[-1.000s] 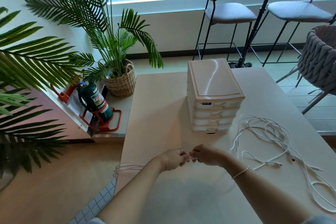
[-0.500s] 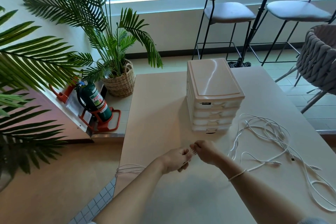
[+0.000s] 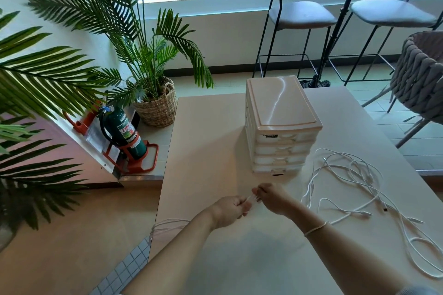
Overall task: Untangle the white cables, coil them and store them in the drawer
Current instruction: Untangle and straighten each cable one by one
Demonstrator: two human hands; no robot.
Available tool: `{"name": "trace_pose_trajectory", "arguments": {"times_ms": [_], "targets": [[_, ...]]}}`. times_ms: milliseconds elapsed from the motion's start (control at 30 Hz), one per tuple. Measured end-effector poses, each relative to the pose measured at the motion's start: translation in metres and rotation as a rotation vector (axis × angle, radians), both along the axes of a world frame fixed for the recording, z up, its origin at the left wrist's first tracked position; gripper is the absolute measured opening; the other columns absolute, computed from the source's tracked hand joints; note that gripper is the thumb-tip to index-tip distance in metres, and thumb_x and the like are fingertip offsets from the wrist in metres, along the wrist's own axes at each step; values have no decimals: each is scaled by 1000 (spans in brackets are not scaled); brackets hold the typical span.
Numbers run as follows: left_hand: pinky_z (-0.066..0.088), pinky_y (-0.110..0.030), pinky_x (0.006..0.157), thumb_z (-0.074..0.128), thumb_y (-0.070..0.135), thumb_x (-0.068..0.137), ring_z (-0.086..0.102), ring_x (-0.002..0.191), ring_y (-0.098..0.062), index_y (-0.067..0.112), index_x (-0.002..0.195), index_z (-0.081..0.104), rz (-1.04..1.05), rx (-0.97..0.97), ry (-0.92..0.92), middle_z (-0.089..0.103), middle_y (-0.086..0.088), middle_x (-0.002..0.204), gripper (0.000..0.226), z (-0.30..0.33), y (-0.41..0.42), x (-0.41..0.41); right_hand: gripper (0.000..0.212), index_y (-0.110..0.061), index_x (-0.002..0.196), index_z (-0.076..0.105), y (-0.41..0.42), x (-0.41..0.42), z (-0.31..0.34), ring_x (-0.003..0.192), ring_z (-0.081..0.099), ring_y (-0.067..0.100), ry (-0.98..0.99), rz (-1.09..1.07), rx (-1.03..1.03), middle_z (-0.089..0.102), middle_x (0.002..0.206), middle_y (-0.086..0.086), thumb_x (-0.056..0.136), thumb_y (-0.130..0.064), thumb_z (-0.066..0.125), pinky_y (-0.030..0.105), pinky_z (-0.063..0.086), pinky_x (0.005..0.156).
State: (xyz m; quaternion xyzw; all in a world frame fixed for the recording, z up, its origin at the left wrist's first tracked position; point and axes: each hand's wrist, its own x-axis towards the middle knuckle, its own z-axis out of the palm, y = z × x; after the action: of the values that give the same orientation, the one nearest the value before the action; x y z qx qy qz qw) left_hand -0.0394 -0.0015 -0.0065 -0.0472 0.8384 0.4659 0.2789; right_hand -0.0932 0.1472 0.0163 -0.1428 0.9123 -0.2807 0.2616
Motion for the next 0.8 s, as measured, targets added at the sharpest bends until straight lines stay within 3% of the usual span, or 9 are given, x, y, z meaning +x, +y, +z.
{"name": "trace_pose_trajectory", "arguments": {"times_ms": [67, 167, 300, 367, 533, 700, 800], "targets": [[31, -13, 55, 40, 28, 100, 37, 58, -3, 26, 69, 44, -42, -12, -16, 43, 8, 66, 32, 2, -1, 0, 33, -2, 87, 64, 0, 1, -3, 88, 56, 28, 15, 28, 11, 65, 87, 12, 98, -24, 42, 24, 32, 68], [30, -14, 51, 41, 28, 100, 35, 56, -5, 26, 68, 46, -40, -12, -66, 40, 5, 64, 32, 0, -12, 1, 36, -19, 63, 50, 2, 5, -5, 79, 48, 18, -39, 77, 20, 48, 66, -7, 98, -25, 42, 21, 30, 66], [30, -20, 53, 45, 24, 98, 35, 54, -9, 23, 67, 51, 46, -53, -133, 41, 2, 60, 31, 0, -28, 4, 36, -12, 68, 59, 8, -2, -7, 78, 46, 15, -25, 82, 32, 50, 68, -4, 98, -24, 43, 21, 30, 66], [30, -21, 54, 46, 22, 95, 37, 56, -10, 24, 66, 53, 40, -131, -153, 43, 3, 61, 30, 1, -42, 6, 38, -19, 61, 51, 14, -4, -9, 69, 47, 12, -28, 58, 21, 49, 64, -8, 98, -23, 44, 17, 31, 58], [33, -22, 56, 40, 31, 88, 45, 76, -20, 25, 64, 50, 82, -393, -190, 49, -4, 82, 26, -4, -91, 23, 30, -14, 69, 55, 22, -6, -12, 57, 43, -4, -54, -27, 0, 55, 69, -4, 97, -20, 45, 6, 35, 53], [32, -29, 66, 33, 29, 94, 42, 77, -21, 19, 69, 44, 153, -545, -189, 49, -6, 84, 29, -6, -135, 46, 34, -17, 64, 51, 28, -8, -10, 54, 39, -4, -27, -49, 17, 50, 64, -10, 97, -20, 45, 6, 35, 49], [43, -30, 73, 28, 32, 92, 51, 81, -23, 22, 69, 45, 141, -700, -186, 54, -7, 87, 30, -14, -152, 50, 37, -21, 61, 48, 25, -6, -10, 54, 38, -2, -30, -27, 31, 44, 59, -12, 97, -21, 44, 7, 33, 47]]}}
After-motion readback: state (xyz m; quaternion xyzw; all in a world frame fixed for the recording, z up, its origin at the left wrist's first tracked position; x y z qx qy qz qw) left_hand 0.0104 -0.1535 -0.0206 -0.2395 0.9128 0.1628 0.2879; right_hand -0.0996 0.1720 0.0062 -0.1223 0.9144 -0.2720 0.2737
